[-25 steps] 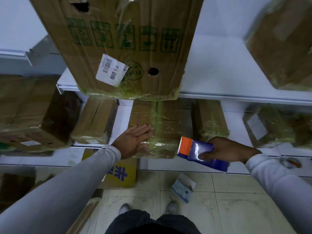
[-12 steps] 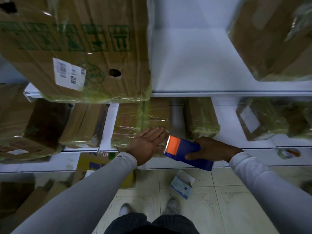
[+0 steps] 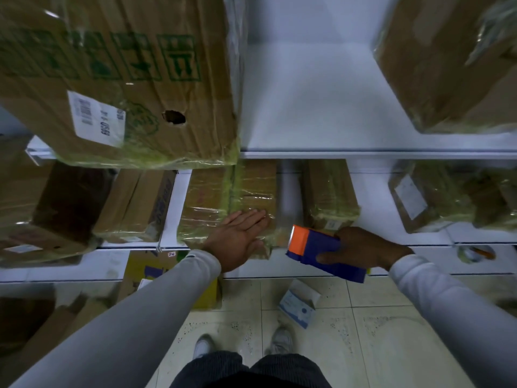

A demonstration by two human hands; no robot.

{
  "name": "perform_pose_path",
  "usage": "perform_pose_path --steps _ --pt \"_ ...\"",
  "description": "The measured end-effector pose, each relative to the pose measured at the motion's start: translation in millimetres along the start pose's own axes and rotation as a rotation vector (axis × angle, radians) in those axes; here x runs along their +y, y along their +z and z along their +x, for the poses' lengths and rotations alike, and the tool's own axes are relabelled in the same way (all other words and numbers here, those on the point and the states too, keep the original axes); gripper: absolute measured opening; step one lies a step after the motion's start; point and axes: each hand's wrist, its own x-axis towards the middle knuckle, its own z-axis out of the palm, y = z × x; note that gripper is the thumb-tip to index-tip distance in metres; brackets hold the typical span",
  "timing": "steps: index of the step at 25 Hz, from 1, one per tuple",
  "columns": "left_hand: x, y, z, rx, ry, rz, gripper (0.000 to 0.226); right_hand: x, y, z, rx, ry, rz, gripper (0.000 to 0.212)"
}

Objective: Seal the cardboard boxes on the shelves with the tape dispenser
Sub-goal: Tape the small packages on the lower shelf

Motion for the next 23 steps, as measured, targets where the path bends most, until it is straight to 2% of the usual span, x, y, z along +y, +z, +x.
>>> perform_pose_path --steps 3,5,7,9,10,12,14,18,23 --pt "4 -2 3 0.012 -0.012 -0.03 0.057 -19 16 23 0.07 0.049 -0.104 0.036" --pt "2 -4 2 0.004 -0.008 -0.048 0.056 -16 23 31 0.189 0.13 -0.343 0.046" --pt "2 -5 0 0.005 -0.002 -0.052 0.058 4 31 25 0.164 0.28 -0.442 0.054" --pt "11 -4 6 0.032 -0.07 -0.039 0.064 26 42 15 0.062 0.367 -0.307 0.058" --pt "20 -4 12 0.065 -0.16 -0.014 0.07 34 49 11 0.064 0.366 -0.239 0.056" --pt "39 -3 28 0.093 -0.362 0.051 0.078 37 59 7 0.143 0.338 -0.108 0.051" --pt "51 4 40 0.062 -0.456 0.109 0.085 32 66 6 0.2 0.303 -0.024 0.049" --pt "49 16 46 0.045 -0.455 0.193 0.089 32 62 3 0.248 0.252 0.046 0.046" --pt "48 17 51 0.054 -0.431 0.161 0.085 31 49 4 0.293 0.173 0.071 0.045"
